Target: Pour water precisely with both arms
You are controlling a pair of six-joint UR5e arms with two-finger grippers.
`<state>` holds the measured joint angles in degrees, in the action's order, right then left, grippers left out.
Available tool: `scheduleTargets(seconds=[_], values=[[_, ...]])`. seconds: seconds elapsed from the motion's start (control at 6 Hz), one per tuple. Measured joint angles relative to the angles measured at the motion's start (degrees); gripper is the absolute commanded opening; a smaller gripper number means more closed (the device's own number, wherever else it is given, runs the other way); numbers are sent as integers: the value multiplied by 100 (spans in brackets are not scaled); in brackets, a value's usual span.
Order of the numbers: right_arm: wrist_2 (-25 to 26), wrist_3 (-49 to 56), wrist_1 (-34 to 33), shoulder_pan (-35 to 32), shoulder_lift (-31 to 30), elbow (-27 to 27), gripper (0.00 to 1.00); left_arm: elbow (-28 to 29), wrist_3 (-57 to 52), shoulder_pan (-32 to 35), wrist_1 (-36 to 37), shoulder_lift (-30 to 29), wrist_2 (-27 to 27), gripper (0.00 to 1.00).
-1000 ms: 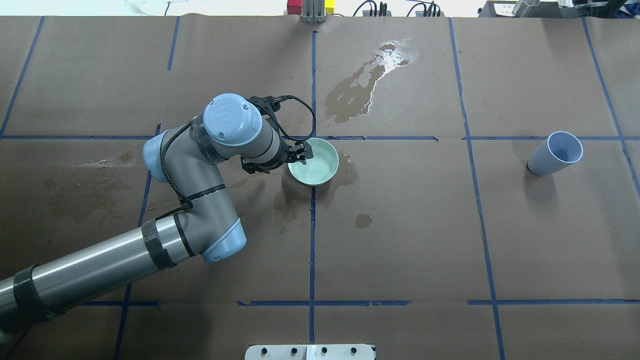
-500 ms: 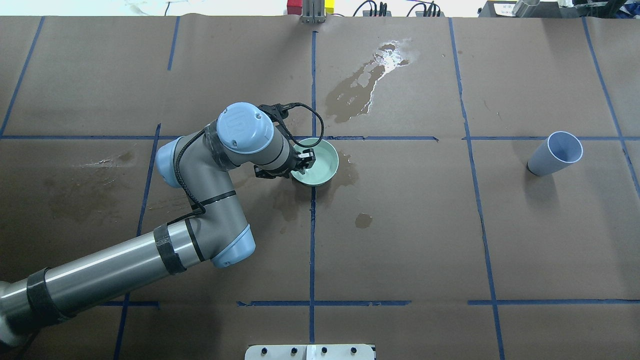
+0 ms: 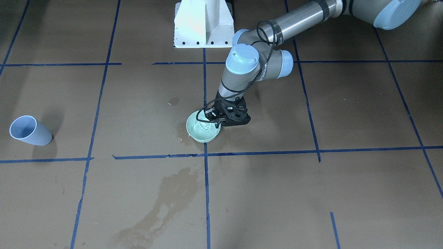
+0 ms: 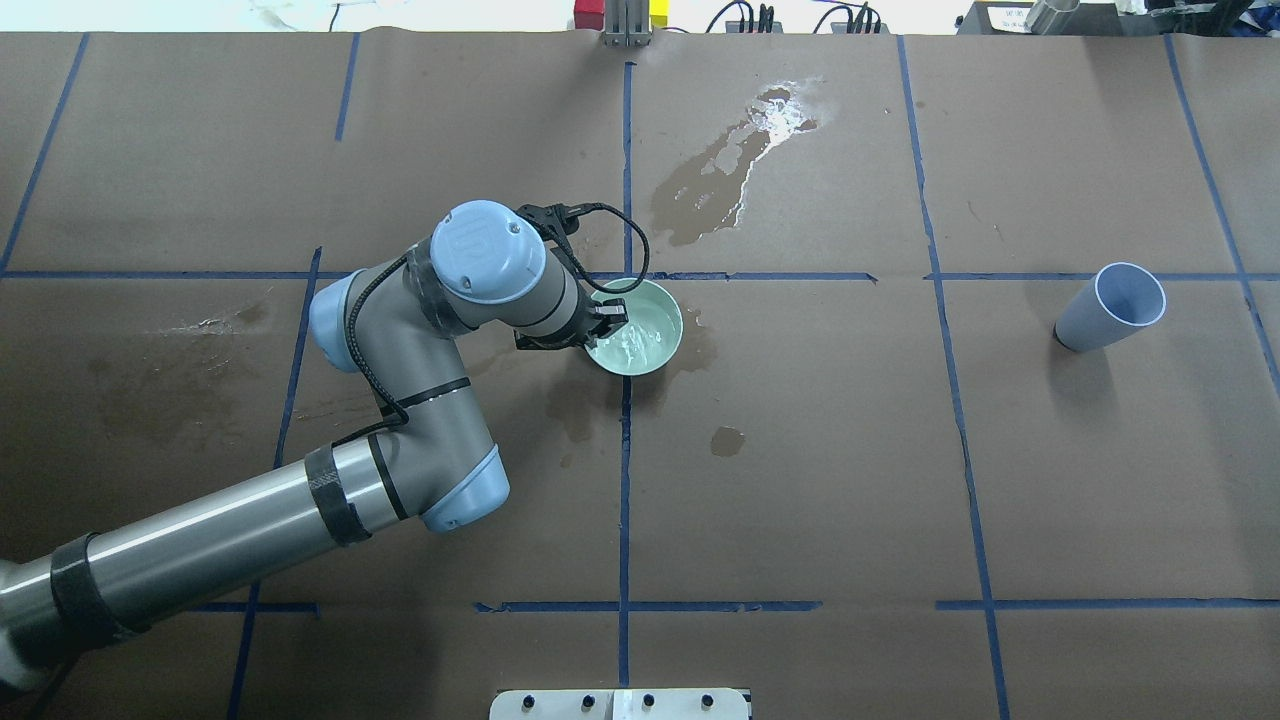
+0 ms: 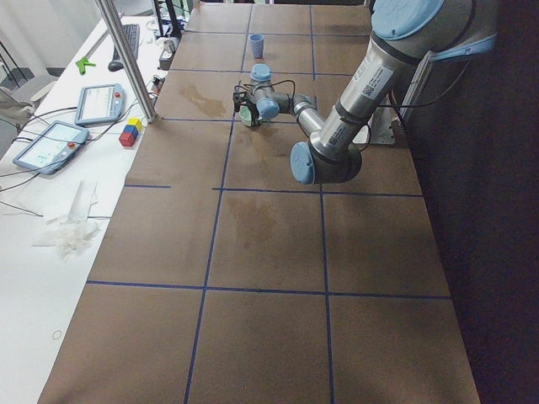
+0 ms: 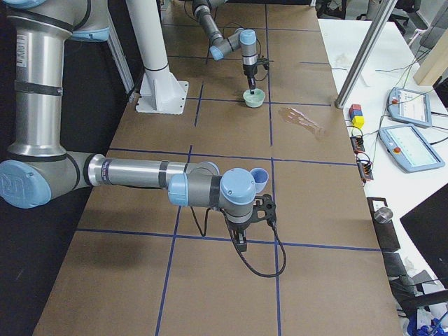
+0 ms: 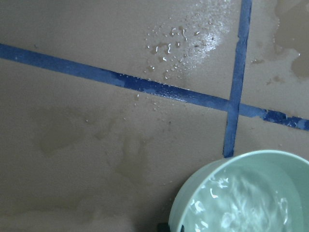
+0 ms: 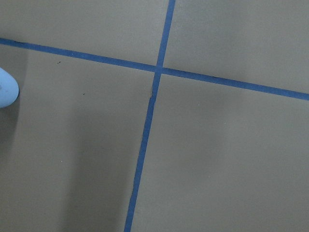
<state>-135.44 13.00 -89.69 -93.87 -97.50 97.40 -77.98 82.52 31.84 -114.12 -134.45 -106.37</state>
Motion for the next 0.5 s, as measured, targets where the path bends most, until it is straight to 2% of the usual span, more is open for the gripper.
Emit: scheduleTargets(seconds=[0.33,0.5], values=[[-5,-17,-4,2,0,-45,100,-301,-150,525,38,209,-649,0],[-13,-23,-4,6,2,-64,100,-613,-436,887,45,575,-1078,0]])
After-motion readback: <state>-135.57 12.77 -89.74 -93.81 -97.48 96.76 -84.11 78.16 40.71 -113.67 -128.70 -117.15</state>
